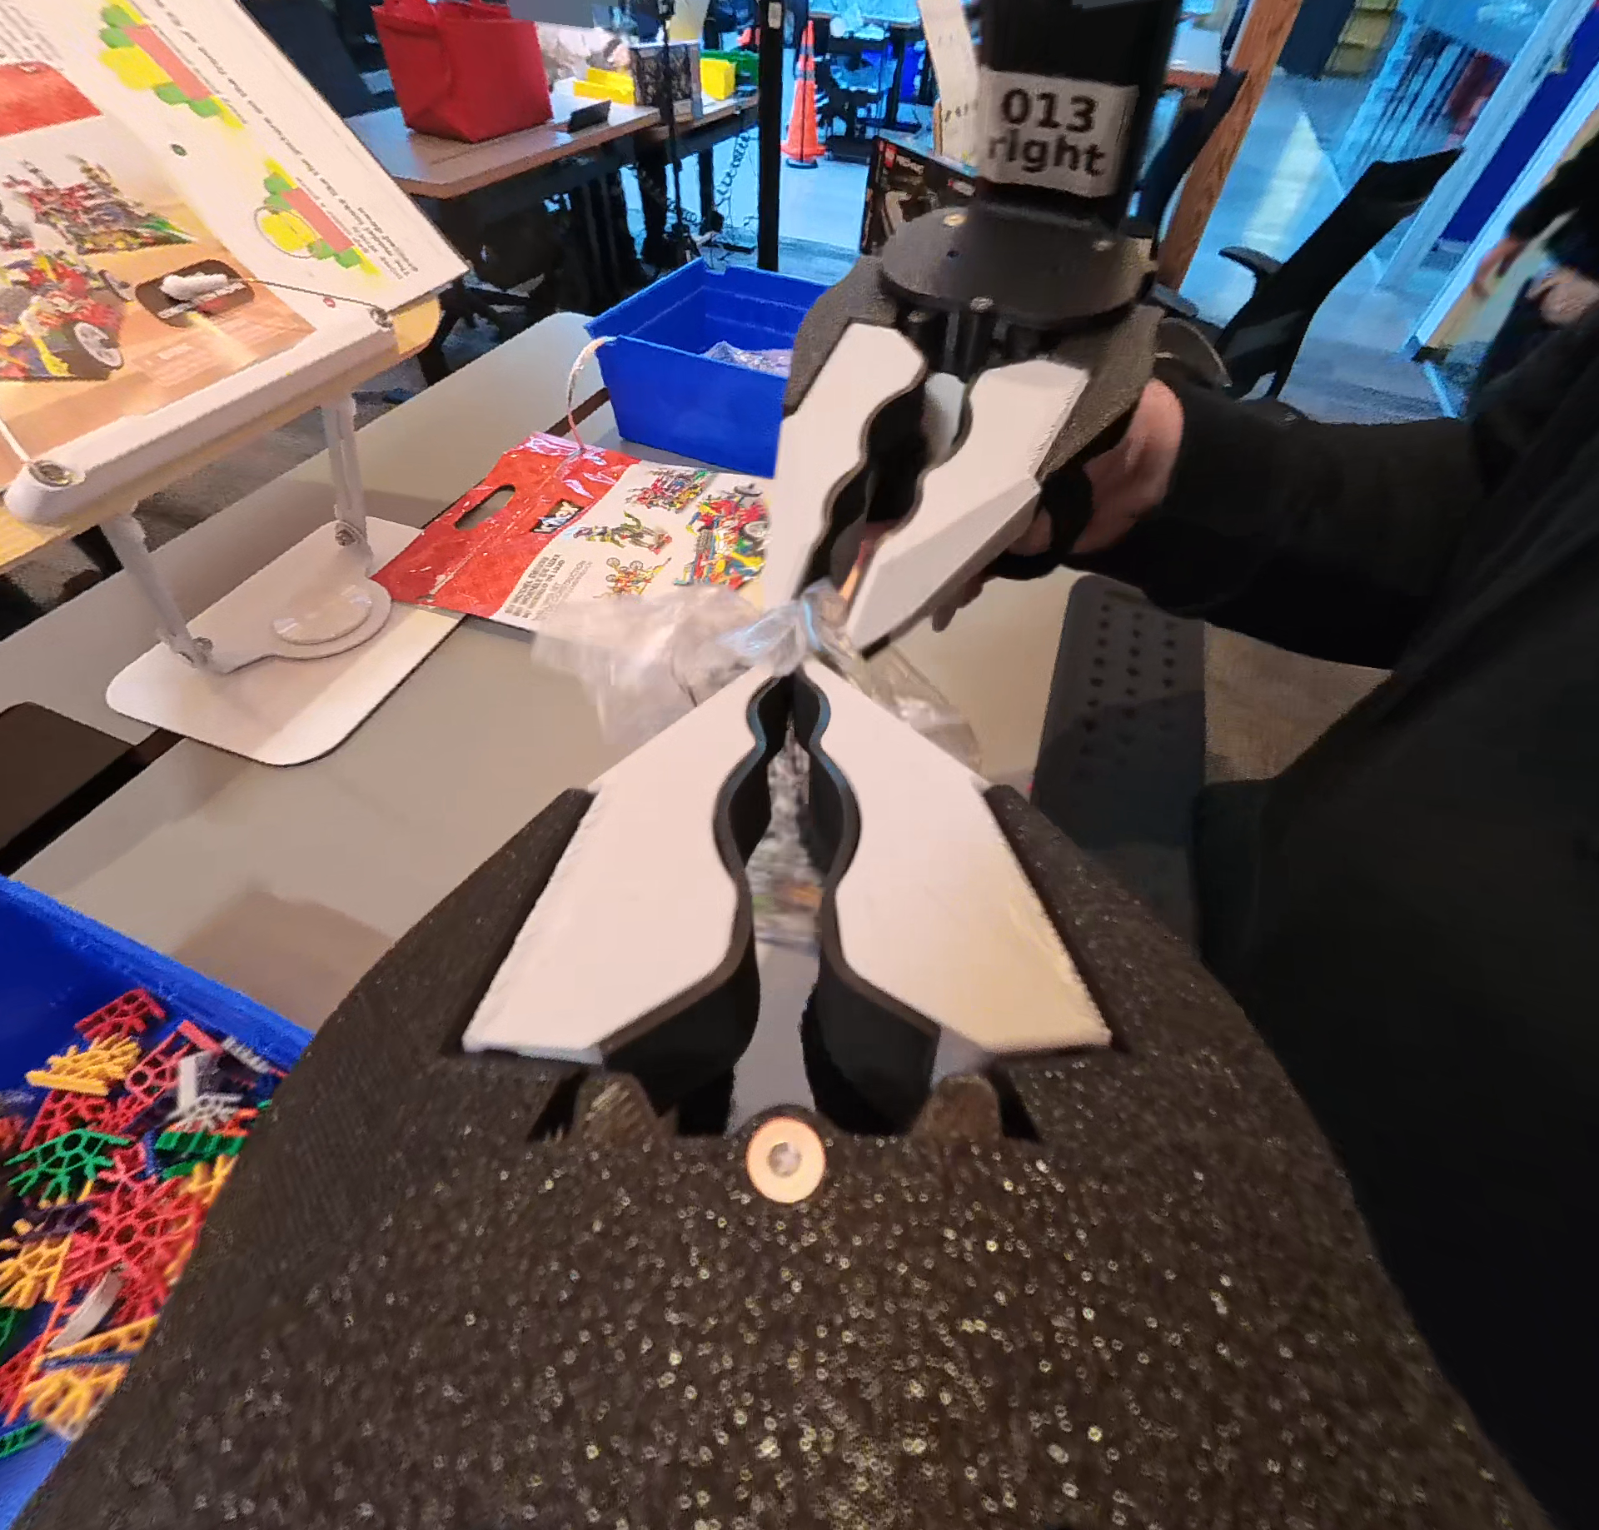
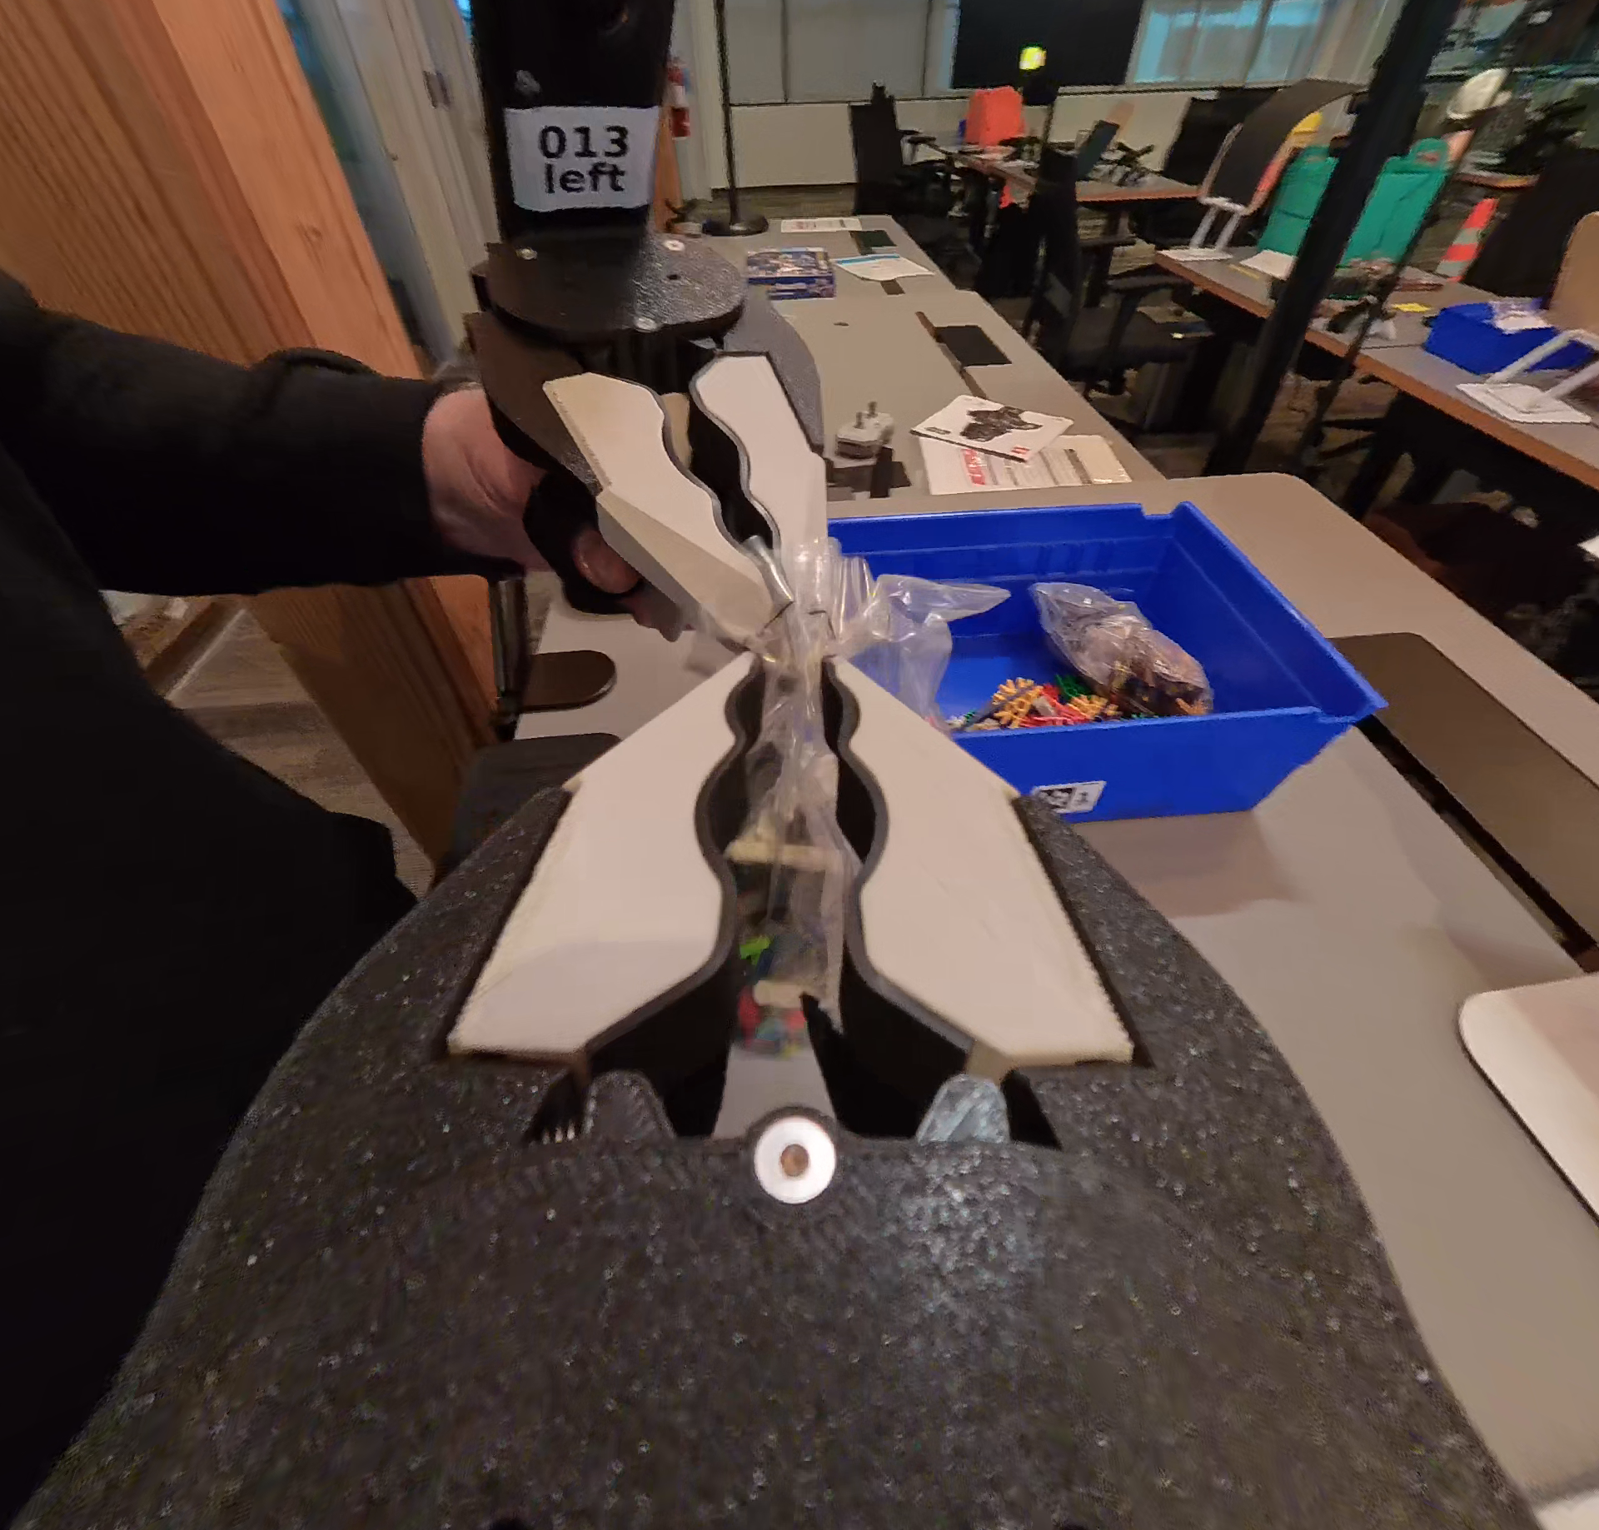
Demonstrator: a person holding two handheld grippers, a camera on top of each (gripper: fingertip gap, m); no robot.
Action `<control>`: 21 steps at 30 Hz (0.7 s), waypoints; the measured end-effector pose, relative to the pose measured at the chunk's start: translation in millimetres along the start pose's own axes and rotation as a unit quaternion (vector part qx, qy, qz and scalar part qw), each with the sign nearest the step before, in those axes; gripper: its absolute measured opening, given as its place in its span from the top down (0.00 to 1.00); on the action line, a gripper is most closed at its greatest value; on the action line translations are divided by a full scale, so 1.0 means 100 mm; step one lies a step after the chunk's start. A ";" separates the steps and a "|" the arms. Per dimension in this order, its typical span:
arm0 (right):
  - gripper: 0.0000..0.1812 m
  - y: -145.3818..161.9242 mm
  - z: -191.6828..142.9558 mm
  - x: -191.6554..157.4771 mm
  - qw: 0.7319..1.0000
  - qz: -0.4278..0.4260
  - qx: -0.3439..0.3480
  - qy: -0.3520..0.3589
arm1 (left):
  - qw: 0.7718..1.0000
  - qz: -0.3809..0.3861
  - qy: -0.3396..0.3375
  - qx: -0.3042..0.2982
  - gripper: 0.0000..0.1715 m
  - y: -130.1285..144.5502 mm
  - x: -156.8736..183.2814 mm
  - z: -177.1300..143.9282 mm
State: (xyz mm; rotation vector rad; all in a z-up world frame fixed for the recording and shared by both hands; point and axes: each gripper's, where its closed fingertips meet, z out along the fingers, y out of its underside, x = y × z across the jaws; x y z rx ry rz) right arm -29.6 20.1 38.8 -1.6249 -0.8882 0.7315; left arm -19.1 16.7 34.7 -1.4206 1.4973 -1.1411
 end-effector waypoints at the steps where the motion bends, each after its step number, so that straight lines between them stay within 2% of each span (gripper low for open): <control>1: 1.00 0.01 -0.02 0.03 1.000 -0.002 -0.001 0.011 | 1.000 -0.001 -0.008 -0.001 1.00 0.00 -0.03 0.00; 5: 1.00 0.07 -0.02 0.14 0.999 0.003 -0.007 0.054 | 0.998 -0.002 -0.065 -0.008 1.00 0.02 -0.18 0.07; 12: 1.00 0.33 0.14 0.38 0.993 0.003 -0.040 0.113 | 0.988 -0.020 -0.149 -0.028 1.00 0.24 -0.59 0.30; 18: 1.00 0.49 0.00 0.75 0.980 0.012 -0.038 0.197 | 0.979 -0.033 -0.198 -0.025 1.00 0.24 -0.88 0.67; 21: 1.00 0.54 -0.11 0.96 0.967 0.019 -0.043 0.249 | 0.975 -0.069 -0.211 0.004 1.00 0.19 -1.04 0.89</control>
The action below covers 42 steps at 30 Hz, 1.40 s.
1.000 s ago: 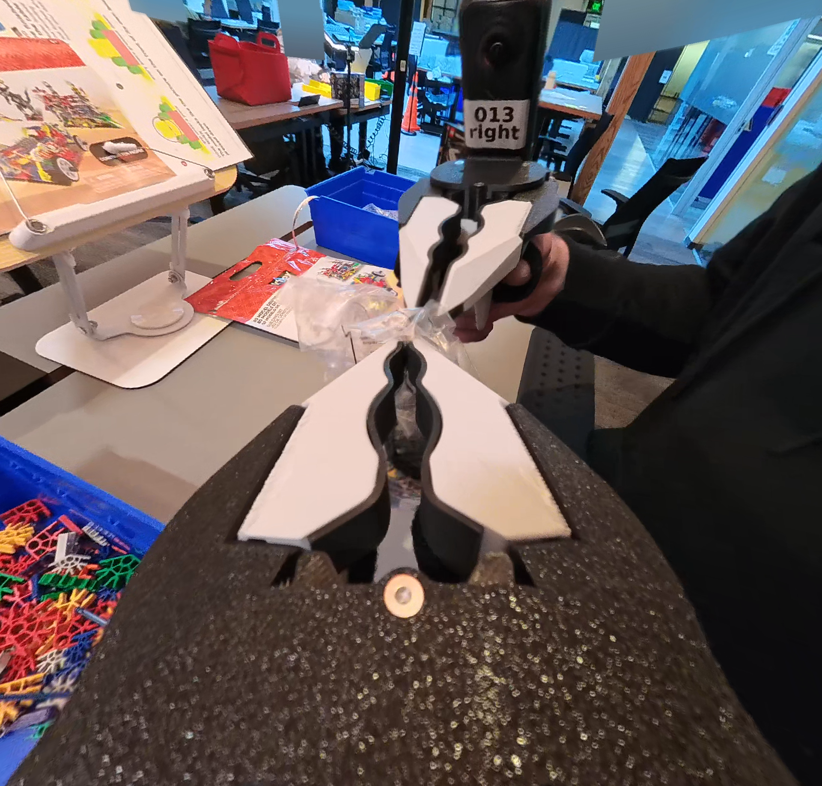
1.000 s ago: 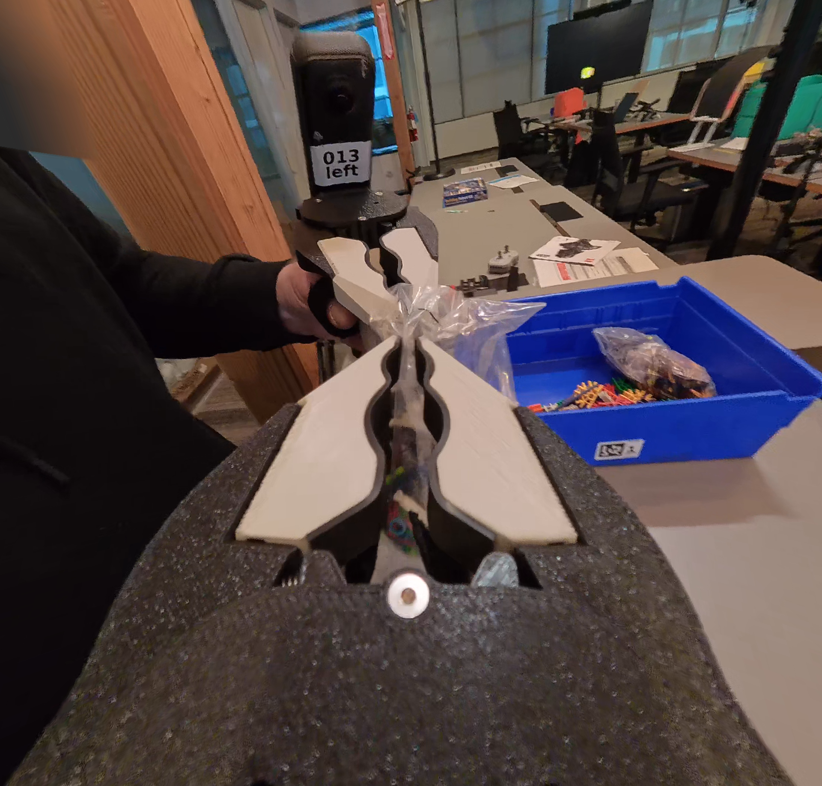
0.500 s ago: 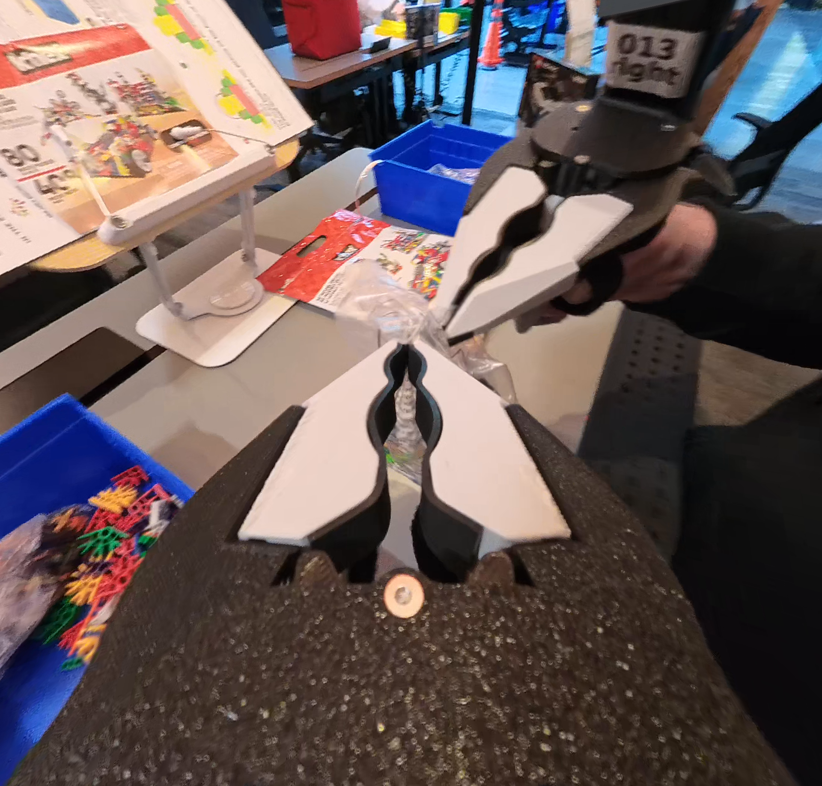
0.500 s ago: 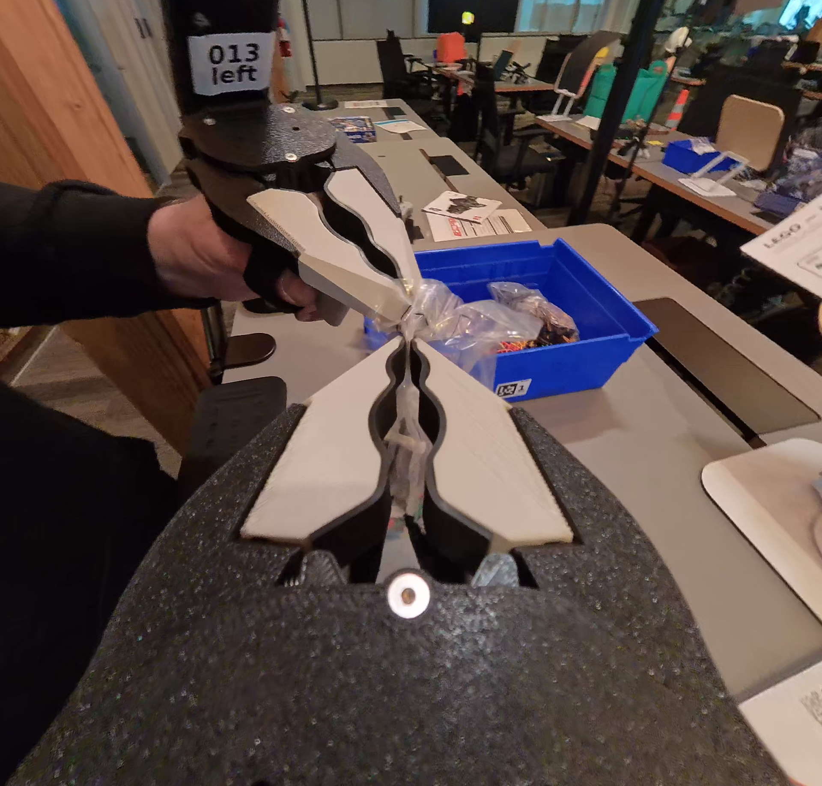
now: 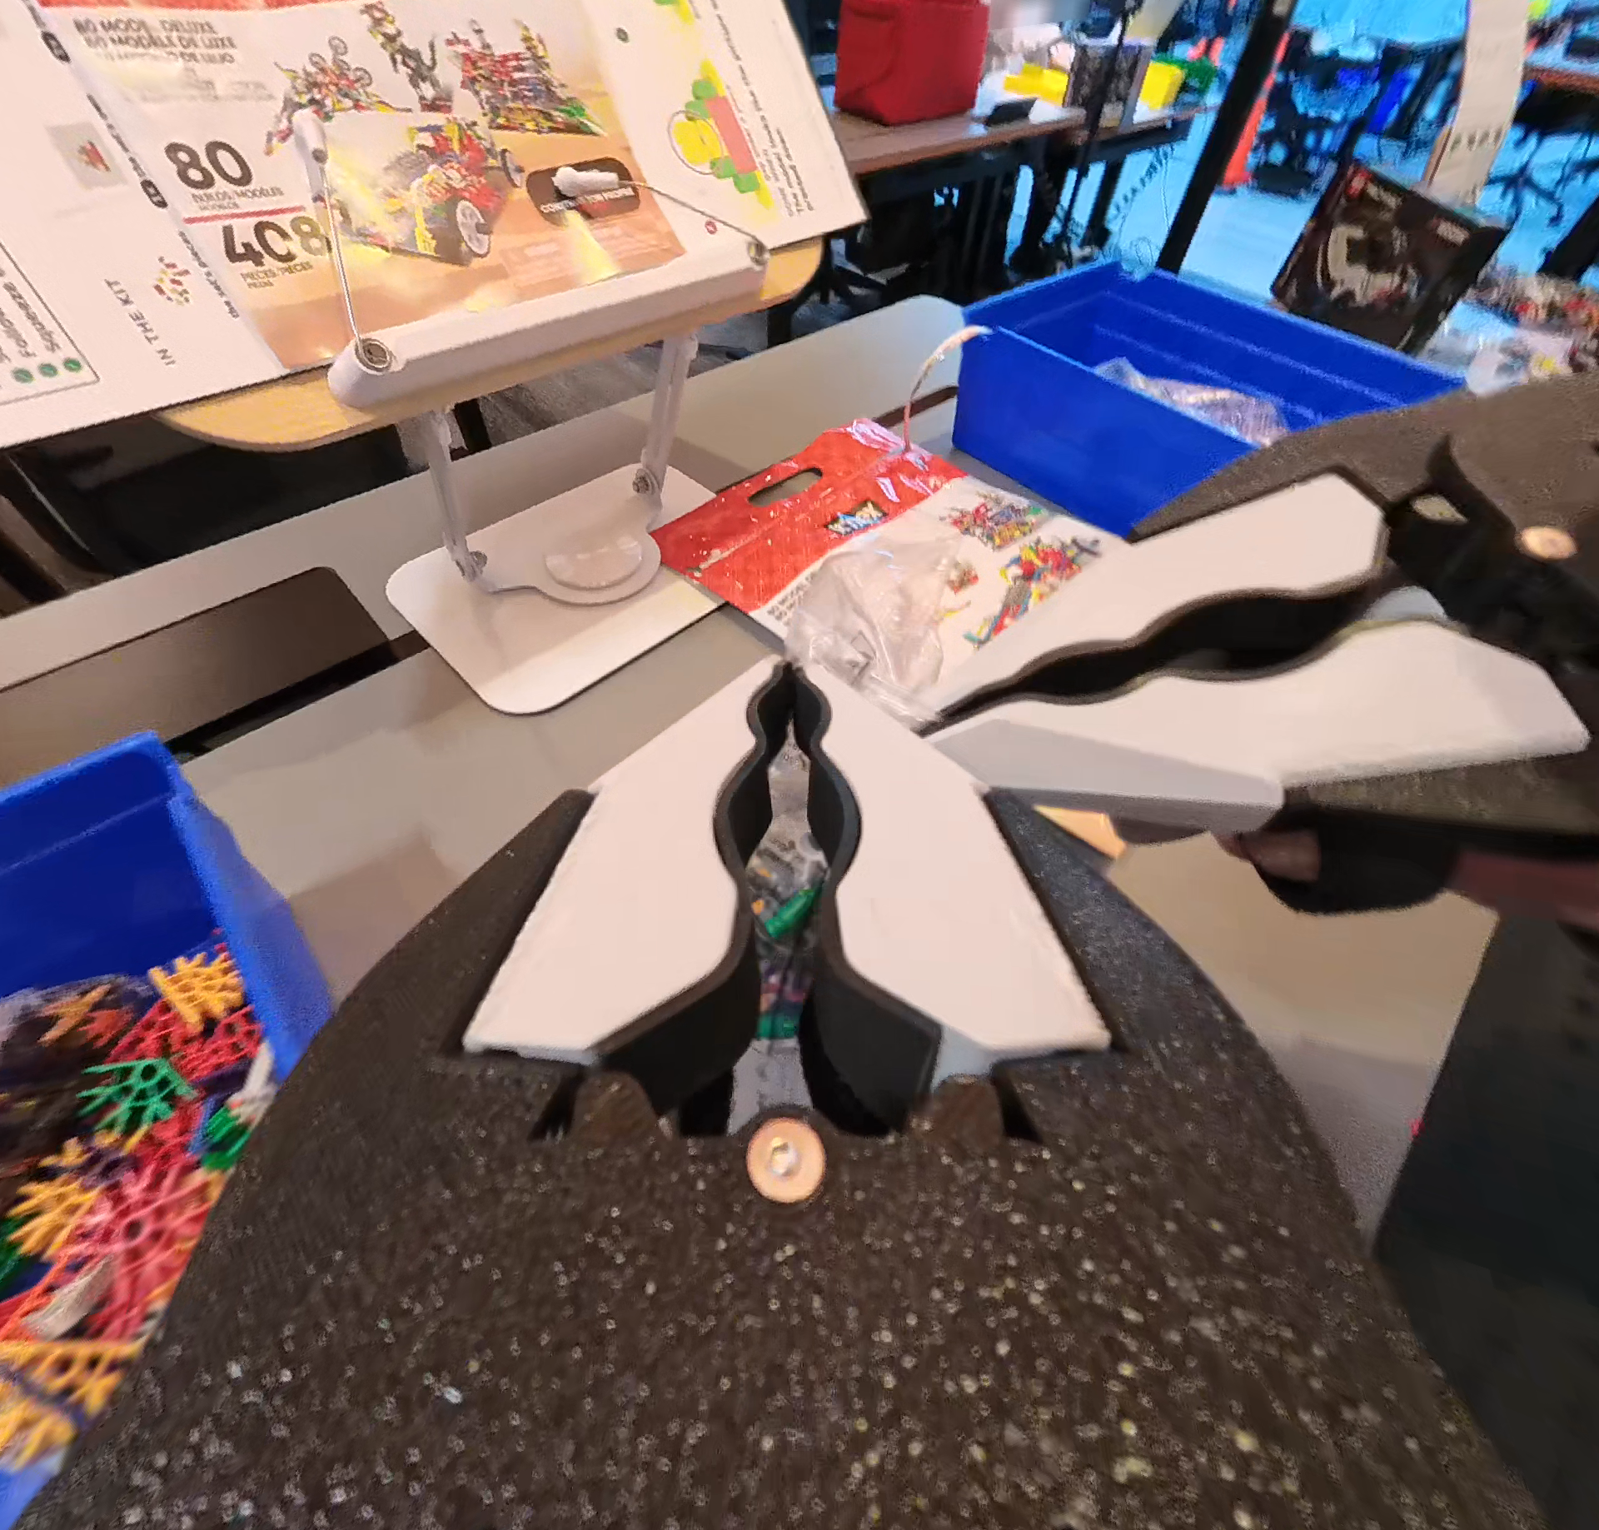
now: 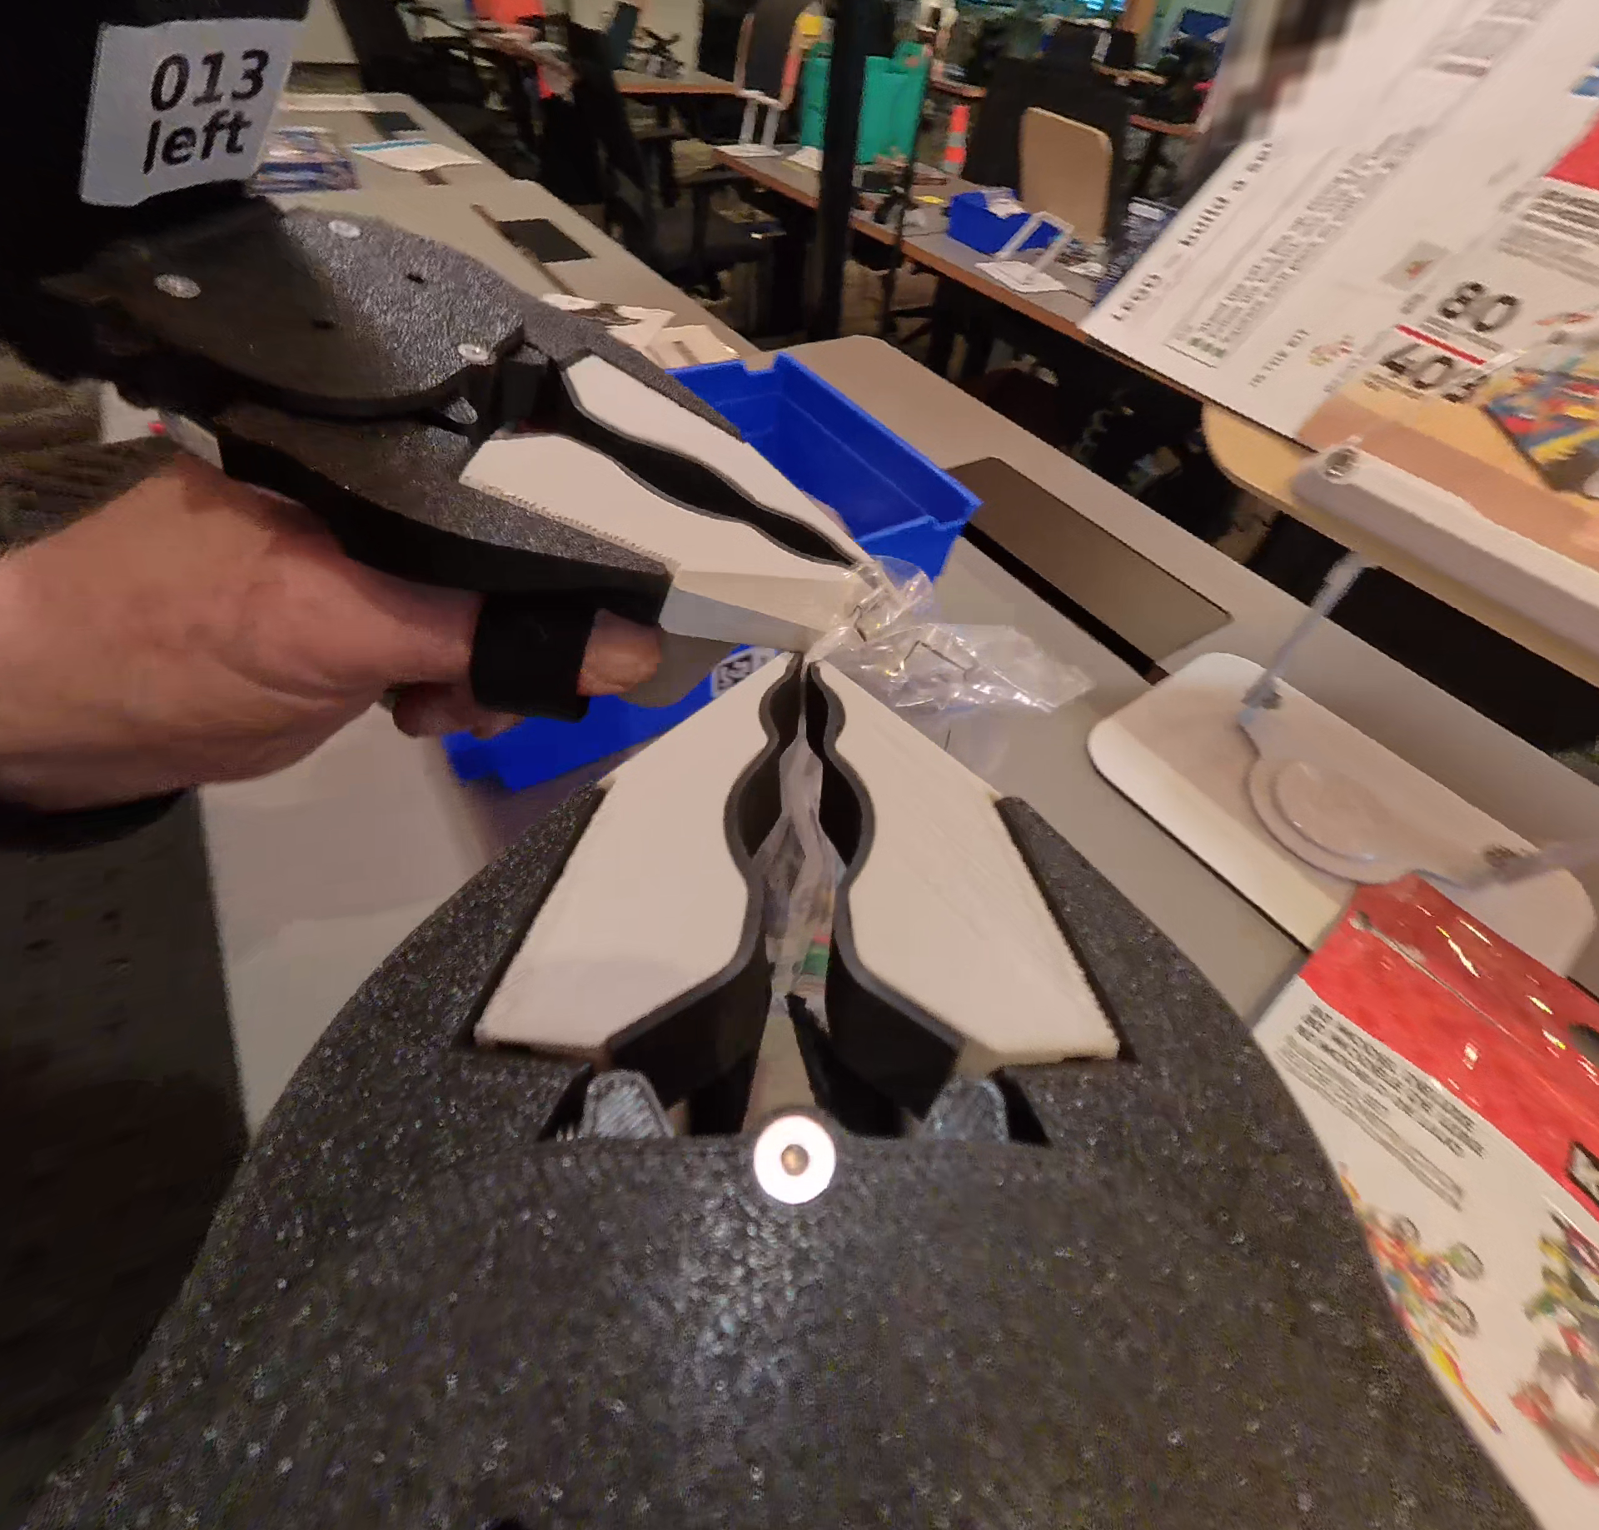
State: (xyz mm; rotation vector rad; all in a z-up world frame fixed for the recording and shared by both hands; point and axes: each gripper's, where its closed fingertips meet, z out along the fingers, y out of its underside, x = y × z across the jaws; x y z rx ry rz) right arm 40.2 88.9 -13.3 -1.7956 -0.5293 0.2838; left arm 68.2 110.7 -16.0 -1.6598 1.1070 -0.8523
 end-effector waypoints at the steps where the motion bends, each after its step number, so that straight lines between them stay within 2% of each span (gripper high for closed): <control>1: 1.00 0.02 0.00 0.07 1.000 0.000 -0.005 0.015 | 1.000 -0.012 -0.003 0.004 1.00 -0.01 -0.01 0.09; 8: 1.00 0.21 0.02 0.35 0.997 -0.027 -0.052 0.056 | 0.994 -0.109 -0.004 0.019 1.00 0.05 -0.14 0.60; 11: 1.00 0.30 0.00 0.39 0.995 -0.026 -0.063 0.066 | 0.993 -0.121 -0.008 0.011 1.00 0.12 -0.16 0.74; 12: 1.00 0.29 -0.01 0.29 0.997 -0.027 -0.056 0.040 | 0.990 -0.142 -0.017 0.012 1.00 0.14 -0.21 0.77; 14: 1.00 0.24 -0.05 -0.31 0.995 -0.062 -0.044 -0.061 | 0.976 -0.205 -0.069 0.017 1.00 0.23 -0.66 0.81; 15: 1.00 0.30 -0.03 -0.50 0.992 -0.104 -0.057 -0.048 | 0.973 -0.222 -0.057 0.031 1.00 0.19 -0.80 0.80; 16: 1.00 0.35 -0.02 -0.61 0.993 -0.097 -0.054 -0.050 | 0.976 -0.213 -0.033 0.026 1.00 0.12 -0.78 0.79; 17: 1.00 0.36 -0.05 -0.57 0.997 -0.047 -0.042 -0.051 | 0.980 -0.197 -0.020 0.015 1.00 0.08 -0.73 0.76; 20: 1.00 0.32 -0.29 0.09 0.999 -0.001 -0.007 0.043 | 0.986 -0.165 0.005 -0.008 1.00 0.15 -0.54 0.71; 22: 1.00 0.30 -0.38 0.39 0.997 0.006 -0.007 0.071 | 0.987 -0.158 0.003 -0.007 1.00 0.17 -0.50 0.62; 24: 0.88 0.34 -0.33 0.52 0.998 0.009 -0.016 0.068 | 0.988 -0.151 0.006 -0.014 1.00 0.18 -0.44 0.56; 27: 0.86 0.34 -0.17 0.57 0.998 -0.004 -0.017 0.066 | 0.990 -0.131 0.018 -0.039 1.00 0.19 -0.28 0.51; 29: 0.80 0.45 -0.04 0.56 0.997 -0.009 -0.039 0.059 | 0.990 -0.133 0.035 -0.045 1.00 0.19 -0.14 0.47; 33: 0.80 0.58 0.04 0.48 0.998 0.005 -0.050 0.023 | 0.988 -0.125 0.073 -0.049 1.00 0.17 0.13 0.38; 34: 0.82 0.56 0.03 0.45 0.999 0.016 -0.043 0.006 | 0.987 -0.127 0.085 -0.045 1.00 0.15 0.18 0.36; 35: 0.93 0.54 0.00 0.44 0.999 0.016 -0.034 -0.003 | 0.986 -0.129 0.101 -0.042 1.00 0.14 0.23 0.34; 36: 0.99 0.53 -0.02 0.45 0.999 0.016 -0.027 -0.009 | 0.985 -0.124 0.110 -0.036 1.00 0.12 0.26 0.32; 40: 1.00 0.46 -0.09 0.43 0.996 0.074 0.001 -0.046 | 0.989 -0.071 0.132 -0.010 1.00 0.05 0.34 0.24; 41: 1.00 0.47 -0.10 0.43 0.996 0.080 0.002 -0.047 | 0.989 -0.065 0.135 -0.007 0.95 0.05 0.34 0.23; 42: 1.00 0.46 -0.12 0.43 0.995 0.090 0.009 -0.048 | 0.990 -0.062 0.128 -0.016 0.86 0.09 0.30 0.24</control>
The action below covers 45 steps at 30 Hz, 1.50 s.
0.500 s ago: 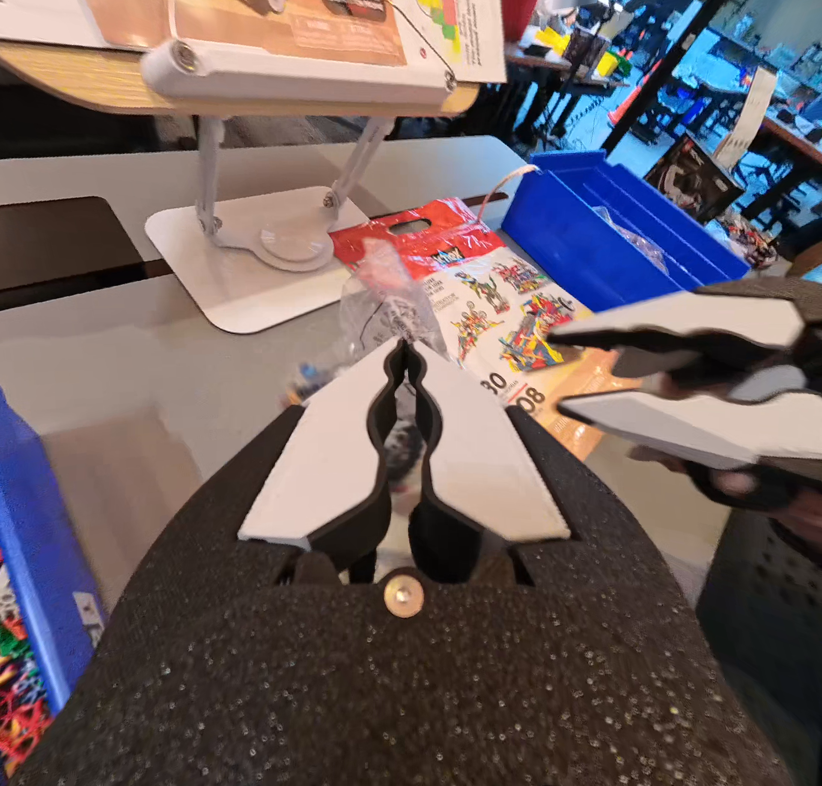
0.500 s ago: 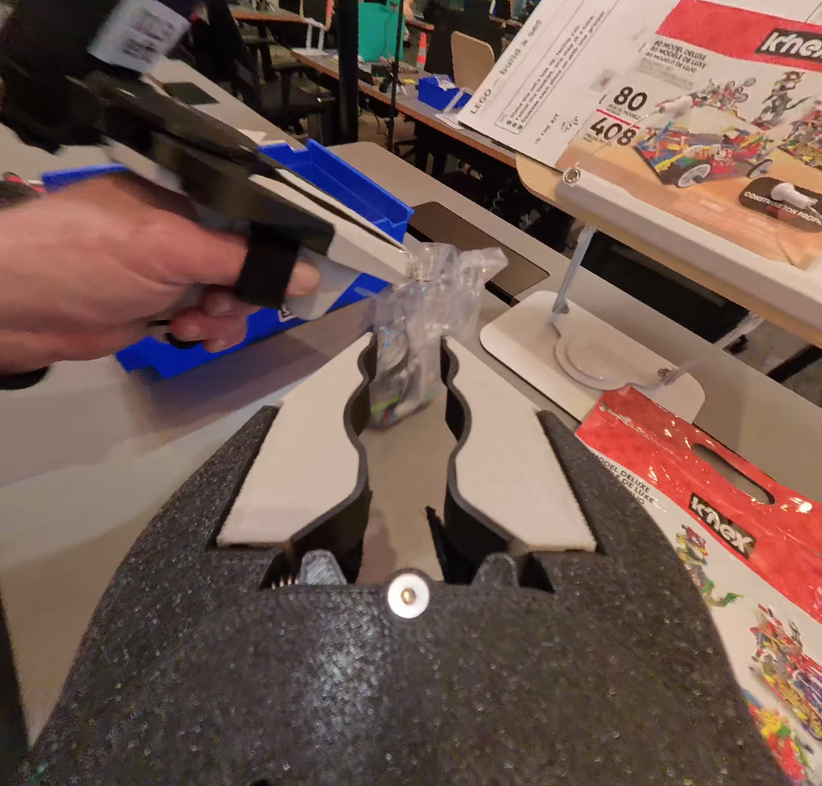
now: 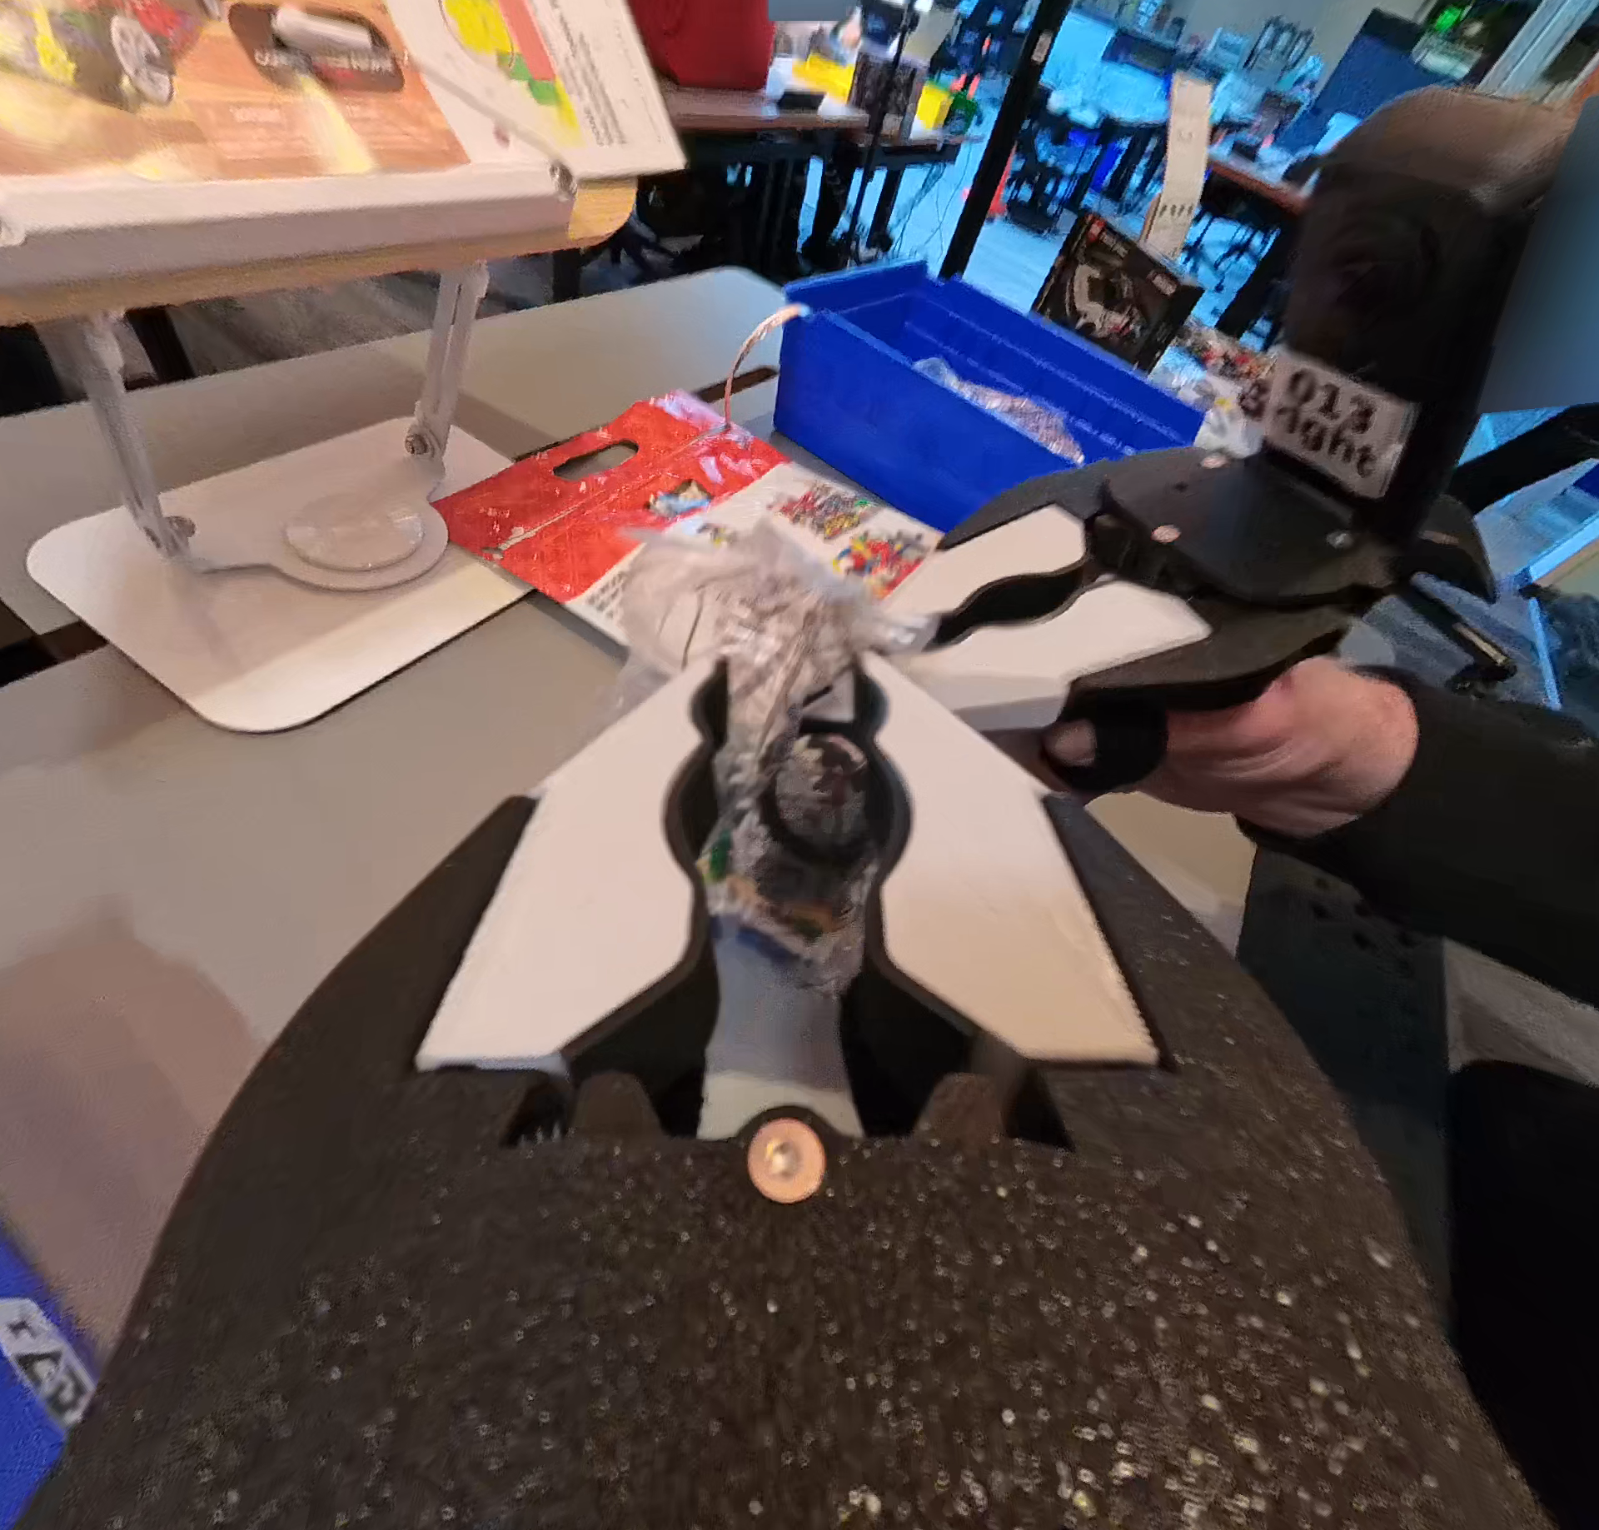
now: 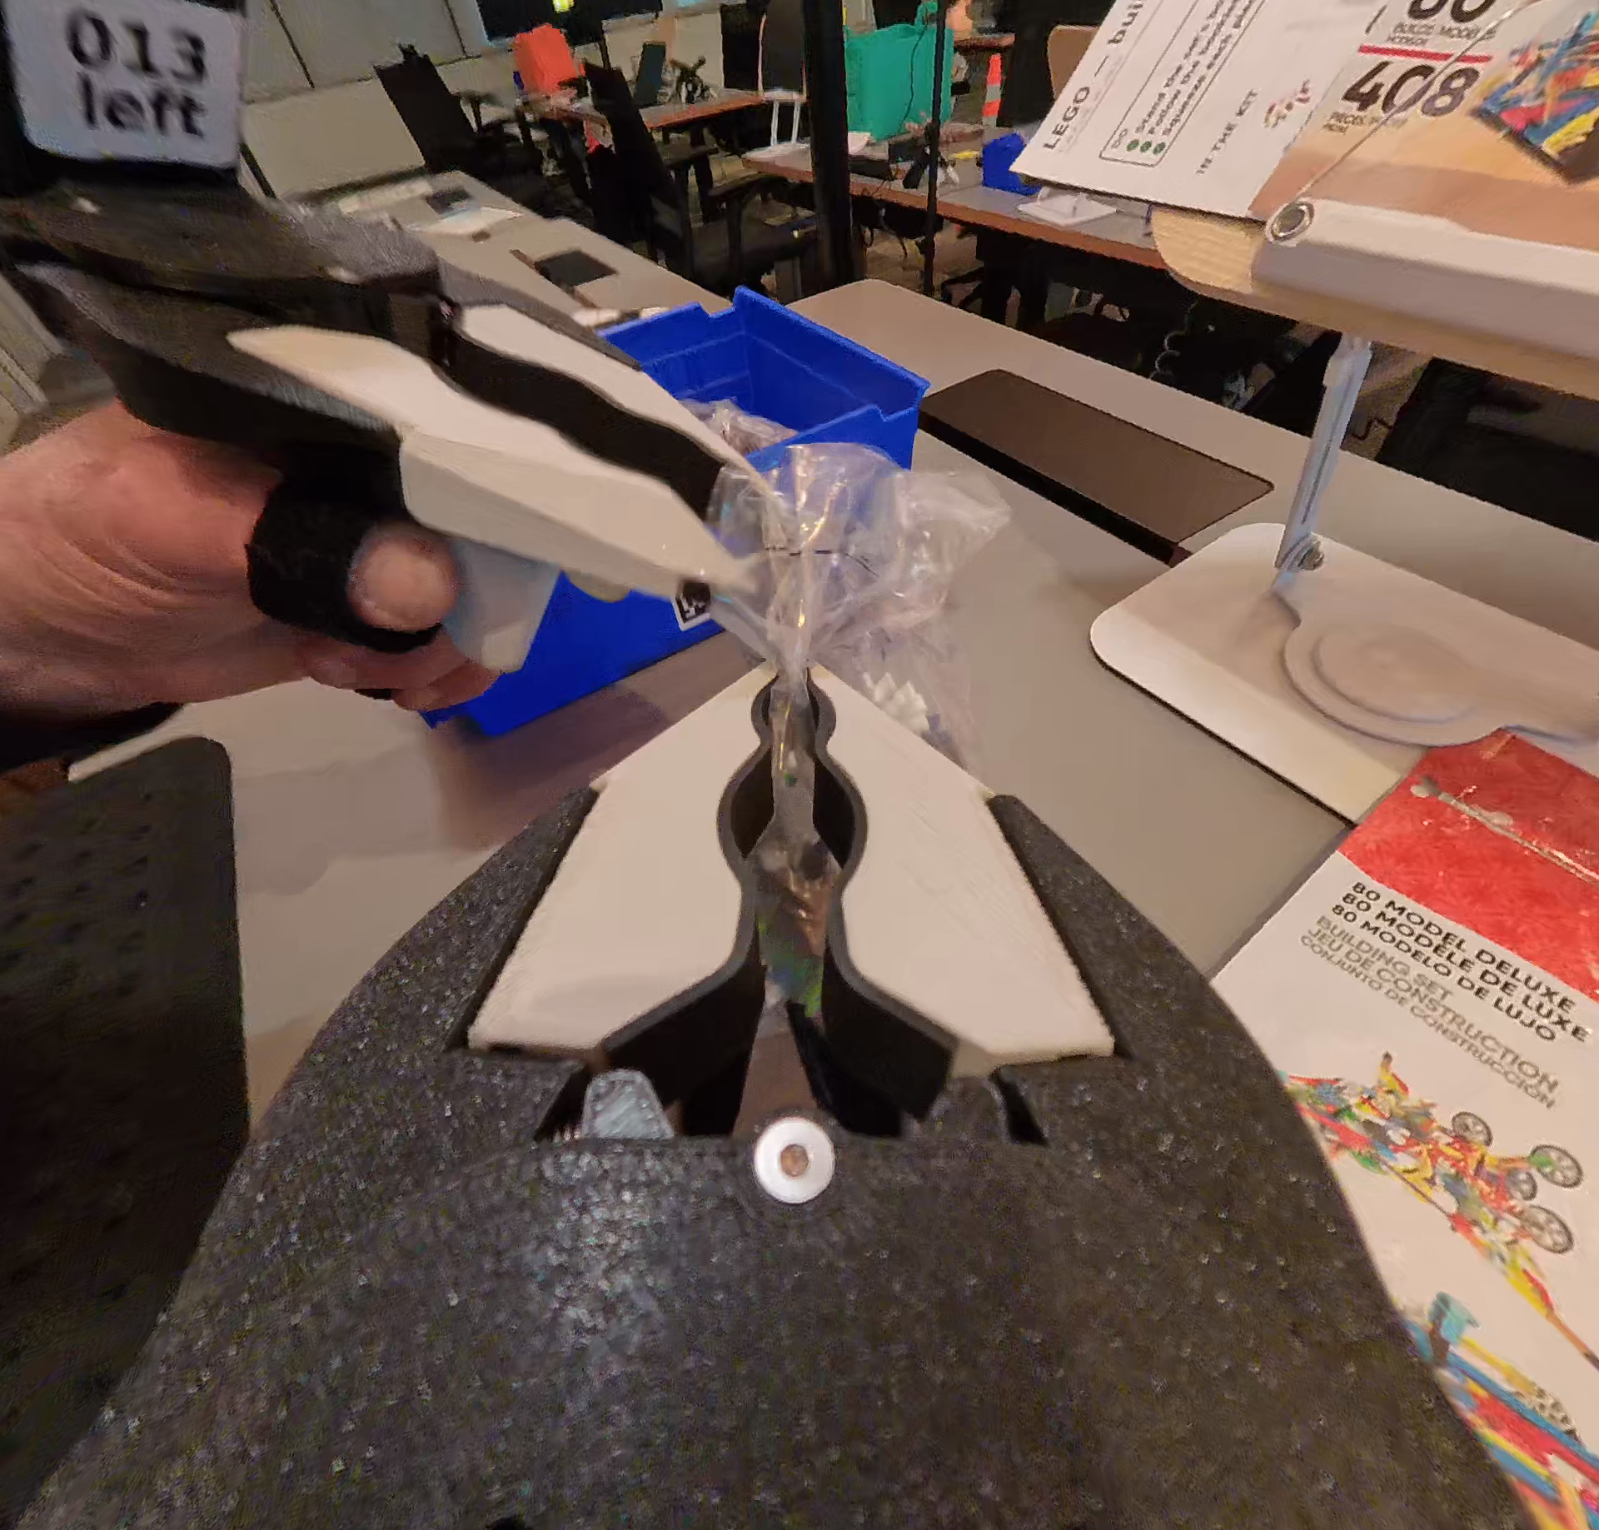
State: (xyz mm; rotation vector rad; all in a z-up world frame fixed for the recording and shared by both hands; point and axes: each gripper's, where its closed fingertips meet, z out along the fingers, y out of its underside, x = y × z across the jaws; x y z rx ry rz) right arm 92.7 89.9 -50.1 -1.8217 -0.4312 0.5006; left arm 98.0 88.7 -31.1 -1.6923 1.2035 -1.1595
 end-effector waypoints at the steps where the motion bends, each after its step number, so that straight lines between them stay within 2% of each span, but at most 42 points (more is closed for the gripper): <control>1: 1.00 0.00 -0.02 -0.02 1.000 0.014 0.006 -0.008 | 1.000 -0.001 0.007 -0.014 0.82 0.05 0.00 0.01; 4: 1.00 0.04 -0.06 -0.08 0.999 0.033 0.005 -0.032 | 0.999 0.023 0.029 -0.020 0.83 0.08 0.11 0.04; 7: 1.00 0.05 -0.11 -0.18 0.997 0.031 0.011 -0.063 | 0.997 0.018 0.066 -0.021 0.99 0.09 0.21 0.08; 10: 1.00 0.08 -0.13 -0.20 0.998 0.019 0.003 -0.064 | 0.998 0.029 0.050 -0.029 1.00 0.14 0.21 0.12; 13: 1.00 0.09 -0.14 -0.19 0.999 -0.001 -0.002 -0.053 | 0.999 0.036 0.014 -0.038 1.00 0.16 0.17 0.16; 21: 1.00 0.10 -0.01 -0.31 0.990 -0.130 -0.056 -0.014 | 0.990 0.066 -0.095 -0.080 1.00 0.22 -0.09 0.23; 26: 1.00 0.07 0.07 -0.26 0.990 -0.124 -0.059 0.027 | 0.983 0.082 -0.148 -0.077 1.00 0.17 -0.29 0.27; 29: 1.00 0.08 0.08 -0.21 0.989 -0.119 -0.061 0.055 | 0.981 0.082 -0.157 -0.080 1.00 0.17 -0.39 0.31; 31: 1.00 0.07 0.02 -0.20 0.992 -0.105 -0.052 0.051 | 0.982 0.080 -0.152 -0.076 1.00 0.16 -0.38 0.30; 33: 1.00 0.04 -0.11 -0.15 0.999 -0.033 -0.021 0.028 | 0.987 0.071 -0.129 -0.060 1.00 0.13 -0.33 0.23; 35: 1.00 0.04 -0.21 -0.06 0.999 0.052 0.006 0.007 | 0.991 0.053 -0.099 -0.072 1.00 0.15 -0.24 0.16; 37: 1.00 0.03 -0.29 0.04 0.995 0.099 0.025 0.005 | 0.996 0.044 -0.055 -0.060 1.00 0.10 -0.07 0.10; 40: 0.98 0.05 -0.32 0.10 0.998 0.060 0.009 0.033 | 0.997 0.020 -0.028 -0.065 1.00 0.11 0.08 0.07; 43: 0.90 0.04 -0.32 0.09 0.999 -0.013 -0.013 0.048 | 0.998 -0.028 -0.010 -0.047 1.00 0.10 0.14 0.05; 45: 0.83 0.06 -0.28 0.04 0.996 -0.065 -0.030 0.047 | 0.998 -0.031 0.002 -0.054 1.00 0.15 0.18 0.06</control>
